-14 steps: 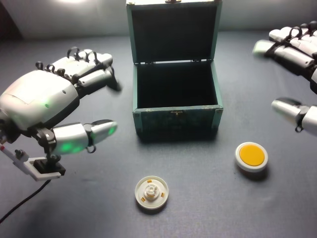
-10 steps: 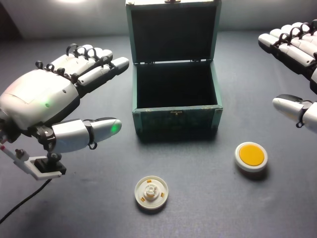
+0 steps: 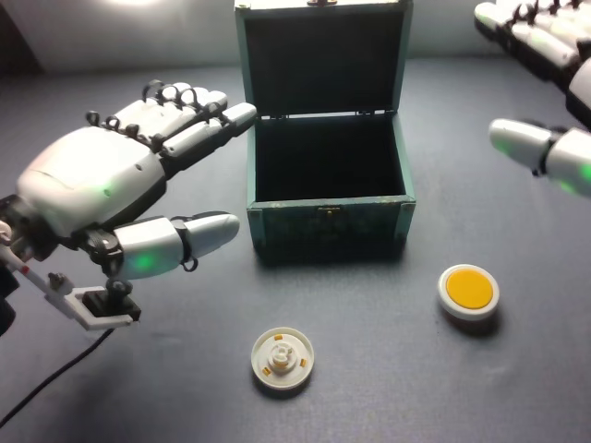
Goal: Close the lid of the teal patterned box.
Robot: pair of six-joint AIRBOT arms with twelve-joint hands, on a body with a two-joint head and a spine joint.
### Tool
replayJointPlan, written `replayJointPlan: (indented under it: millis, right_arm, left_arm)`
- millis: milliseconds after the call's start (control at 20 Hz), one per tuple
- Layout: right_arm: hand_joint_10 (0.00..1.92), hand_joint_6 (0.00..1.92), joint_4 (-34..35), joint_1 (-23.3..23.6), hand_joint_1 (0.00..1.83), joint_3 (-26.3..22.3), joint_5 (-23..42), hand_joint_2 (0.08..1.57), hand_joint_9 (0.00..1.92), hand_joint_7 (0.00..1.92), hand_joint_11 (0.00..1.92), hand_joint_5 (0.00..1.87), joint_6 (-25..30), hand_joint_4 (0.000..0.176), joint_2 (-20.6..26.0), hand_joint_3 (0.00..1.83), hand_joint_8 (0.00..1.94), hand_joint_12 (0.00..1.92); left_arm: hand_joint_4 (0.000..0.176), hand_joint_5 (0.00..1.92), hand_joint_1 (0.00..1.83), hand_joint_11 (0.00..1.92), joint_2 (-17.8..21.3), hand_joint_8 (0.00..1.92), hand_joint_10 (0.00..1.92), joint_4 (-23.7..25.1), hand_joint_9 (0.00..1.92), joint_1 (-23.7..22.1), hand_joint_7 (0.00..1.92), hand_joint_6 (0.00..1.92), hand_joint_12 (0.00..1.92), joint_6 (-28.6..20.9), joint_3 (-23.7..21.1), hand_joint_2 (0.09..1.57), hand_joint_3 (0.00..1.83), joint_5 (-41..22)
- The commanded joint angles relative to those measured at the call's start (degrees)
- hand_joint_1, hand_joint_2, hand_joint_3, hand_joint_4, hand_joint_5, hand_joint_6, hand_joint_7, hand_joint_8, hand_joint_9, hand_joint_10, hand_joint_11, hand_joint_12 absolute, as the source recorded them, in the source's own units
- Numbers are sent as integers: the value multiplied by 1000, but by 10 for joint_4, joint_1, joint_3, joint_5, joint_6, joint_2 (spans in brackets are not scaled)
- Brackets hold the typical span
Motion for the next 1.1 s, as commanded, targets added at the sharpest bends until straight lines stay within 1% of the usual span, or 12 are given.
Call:
replayJointPlan:
  millis: [0, 50, 100, 200, 300, 450, 550, 600, 650, 700, 900, 1050]
  right_arm:
    - [0, 0, -5, 19, 197, 11, 53, 1439, 0, 0, 0, 0, 1, 0, -3, 0, 0, 825]
    - [0, 0, -5, 23, 197, 14, 50, 1439, 0, 0, 0, 0, 1, 0, -5, 0, 0, 825]
    - [0, 0, -5, 34, 187, 24, 39, 1437, 0, 0, 0, 0, 1, 0, -12, 1, 0, 608]
    - [5, 0, -5, 61, 205, 50, 8, 1437, 8, 0, 0, 0, 1, 0, -31, 0, 0, 853]
    - [21, 0, -5, 93, 214, 81, -24, 1424, 39, 0, 0, 0, 1, 0, -56, 0, 0, 1264]
    - [3, 1, -6, 130, 241, 116, -59, 1416, 10, 0, 0, 5, 1, 0, -83, 0, 0, 984]
    - [11, 1, -6, 151, 191, 141, -83, 1402, 34, 9, 0, 6, 1, 0, -100, 0, 1, 1114]
    - [8, 1, -5, 161, 174, 155, -95, 1397, 6, 4, 0, 5, 1, 0, -111, 0, 2, 1025]
    - [9, 0, -2, 167, 198, 165, -105, 1396, 4, 0, 0, 0, 1, 0, -120, 0, 0, 939]
    - [30, 0, 1, 174, 215, 180, -119, 1399, 51, 0, 0, 0, 1, 0, -126, 0, 0, 1153]
    - [69, 9, 10, 207, 138, 241, -190, 1358, 120, 56, 0, 26, 1, 0, -172, 0, 13, 1412]
    - [38, 1, 27, 213, 162, 274, -224, 1364, 89, 58, 0, 28, 1, 0, -197, 1, 7, 1048]
  left_arm:
    - [118, 0, 89, 0, -5, 0, 0, -1, 0, -11, 0, 0, 0, -5, 4, 1315, 14, -59]
    - [118, 0, 89, 0, -7, 0, 0, 0, 0, -12, 0, 0, 0, -6, 6, 1315, 14, -58]
    - [114, 0, 118, 0, -13, 0, 0, 4, 0, -18, 0, 0, 0, -10, 11, 1324, 15, -51]
    - [120, 0, 213, 0, -27, 0, 0, 13, 0, -30, 0, 0, 0, -18, 24, 1323, 10, -36]
    - [84, 0, 271, 0, -35, 0, 0, 20, 0, -40, 0, 0, 0, -18, 31, 1339, 14, -26]
    - [83, 39, 216, 13, -45, 0, 0, 27, 0, -49, 0, 16, 7, -23, 41, 1354, 14, -16]
    - [81, 42, 181, 0, -54, 0, 0, 34, 0, -57, 0, 15, 0, -26, 50, 1363, 15, -7]
    - [84, 47, 181, 16, -59, 2, 0, 36, 0, -60, 7, 16, 8, -27, 55, 1370, 16, -3]
    - [77, 76, 193, 2, -63, 22, 2, 38, 2, -62, 16, 3, 308, -30, 59, 1375, 0, 1]
    - [77, 89, 223, 0, -68, 10, 3, 44, 4, -66, 26, 3, 543, -36, 64, 1370, 0, 8]
    - [51, 123, 300, 0, -79, 0, 2, 60, 8, -79, 20, 7, 811, -39, 72, 1362, 0, 31]
    - [47, 134, 295, 0, -83, 2, 9, 62, 24, -83, 25, 8, 896, -39, 75, 1368, 1, 35]
